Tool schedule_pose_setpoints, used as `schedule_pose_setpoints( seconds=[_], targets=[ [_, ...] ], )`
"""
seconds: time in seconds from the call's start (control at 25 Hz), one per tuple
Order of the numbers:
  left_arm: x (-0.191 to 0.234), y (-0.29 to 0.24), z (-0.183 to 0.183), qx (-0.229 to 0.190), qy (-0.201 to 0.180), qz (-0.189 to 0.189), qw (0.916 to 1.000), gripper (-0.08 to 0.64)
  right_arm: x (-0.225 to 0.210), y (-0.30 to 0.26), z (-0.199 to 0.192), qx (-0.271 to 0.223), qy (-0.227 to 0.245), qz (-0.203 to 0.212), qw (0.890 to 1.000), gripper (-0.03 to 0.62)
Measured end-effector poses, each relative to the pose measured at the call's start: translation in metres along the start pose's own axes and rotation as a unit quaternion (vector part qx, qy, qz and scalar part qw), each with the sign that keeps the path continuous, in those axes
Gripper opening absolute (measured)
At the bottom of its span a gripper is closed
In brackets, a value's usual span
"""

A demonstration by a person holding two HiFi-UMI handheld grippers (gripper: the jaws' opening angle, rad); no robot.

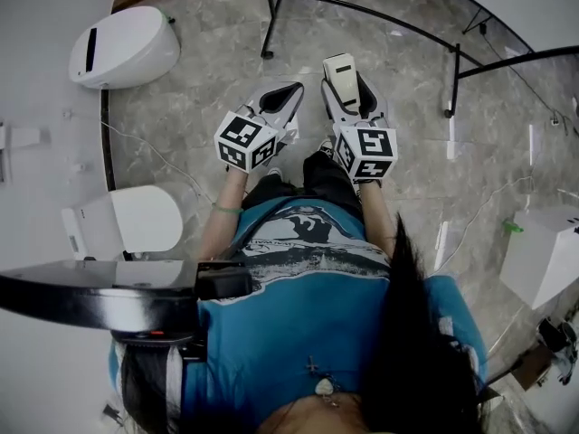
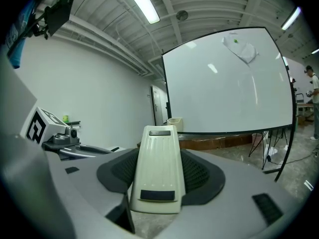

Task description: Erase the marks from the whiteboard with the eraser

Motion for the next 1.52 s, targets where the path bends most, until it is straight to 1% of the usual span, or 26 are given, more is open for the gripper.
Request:
schedule_pose_setpoints(
  seconds=[0.12,0.28,0.48,0.6,0.72,0.96,1.16,1.52],
  targets=[
    [0.007,0.039,-0.001,-0.003,-0.004,-0.004,1.0,0.003,0.038,0.011,-0.009,0.001,-0.007,-0.009,1.0,0.262],
    [0.005,0.08,-0.006,-0.003,-0.001,-0.02,0.9998,0.003,0.078,0.031,-0.021,0.003,-0.02,-0.026,0.999,0.262],
    [-0.004,0.11,-0.02,0.001,0.01,-0.039,0.9992,0.003,0.108,0.056,-0.039,0.018,-0.017,-0.041,0.999,0.262],
    [-0.016,0.122,-0.024,-0.001,0.013,-0.055,0.9984,0.003,0.12,0.071,-0.042,0.022,-0.01,-0.052,0.998,0.262],
    [-0.028,0.123,-0.022,-0.003,0.013,-0.07,0.9975,0.003,0.122,0.082,-0.041,0.026,-0.002,-0.061,0.998,0.262],
    [-0.048,0.118,-0.013,-0.004,0.006,-0.089,0.996,0.003,0.115,0.1,-0.033,0.024,-0.003,-0.078,0.997,0.262],
    [-0.055,0.12,-0.014,0.001,-0.003,-0.094,0.9956,0.003,0.111,0.109,-0.031,0.017,-0.004,-0.086,0.996,0.262],
    [-0.058,0.118,-0.009,0.001,-0.012,-0.096,0.9953,0.003,0.109,0.111,-0.026,0.012,0.0,-0.087,0.996,0.262]
  ],
)
Point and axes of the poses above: the fingertips, and each gripper's own axes: y backward along the fingers, x to its left, z out of its top, the point moved 1 cm from there along y, backward along the fingers, and after that the axes turned 8 degrees about -x, right-handed, at the moved point
